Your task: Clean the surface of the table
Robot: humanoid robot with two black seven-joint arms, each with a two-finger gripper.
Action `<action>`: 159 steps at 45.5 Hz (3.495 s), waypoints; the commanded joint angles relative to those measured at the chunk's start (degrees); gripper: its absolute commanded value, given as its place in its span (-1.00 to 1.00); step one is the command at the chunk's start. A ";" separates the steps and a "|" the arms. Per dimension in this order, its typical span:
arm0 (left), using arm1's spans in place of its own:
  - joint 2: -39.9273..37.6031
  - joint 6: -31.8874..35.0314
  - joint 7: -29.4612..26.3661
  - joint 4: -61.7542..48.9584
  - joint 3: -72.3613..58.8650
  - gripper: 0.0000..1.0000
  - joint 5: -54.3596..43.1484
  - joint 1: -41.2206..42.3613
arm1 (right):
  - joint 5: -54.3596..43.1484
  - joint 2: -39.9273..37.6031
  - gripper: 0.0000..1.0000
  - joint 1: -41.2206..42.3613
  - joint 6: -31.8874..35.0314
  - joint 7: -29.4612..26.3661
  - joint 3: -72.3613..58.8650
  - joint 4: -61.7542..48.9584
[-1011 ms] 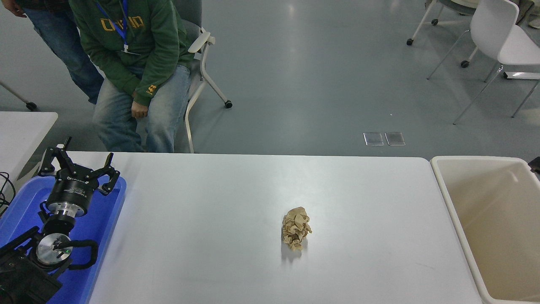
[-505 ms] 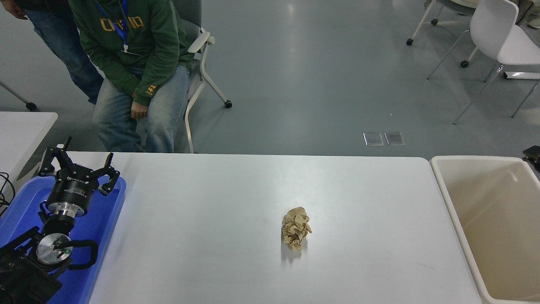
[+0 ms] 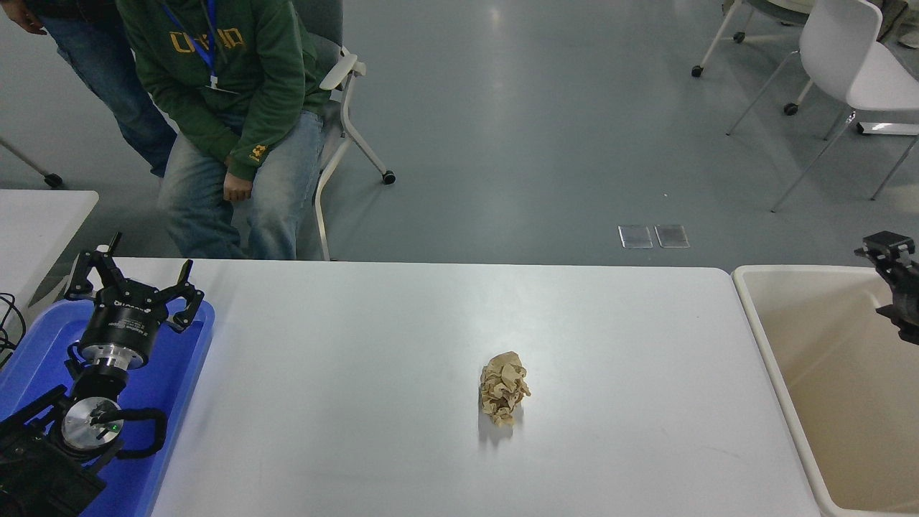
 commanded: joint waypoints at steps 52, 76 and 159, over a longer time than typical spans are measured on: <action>0.00 0.00 0.00 0.00 0.00 1.00 0.00 0.08 | 44.13 18.35 0.96 -7.33 0.01 0.49 24.34 5.65; 0.00 0.00 0.00 0.00 0.00 1.00 0.00 0.00 | 29.46 20.02 0.97 -8.30 2.56 7.78 24.00 6.17; 0.00 0.00 0.00 0.00 0.00 1.00 0.00 0.00 | 12.66 22.92 0.98 -10.50 3.44 17.54 22.68 8.11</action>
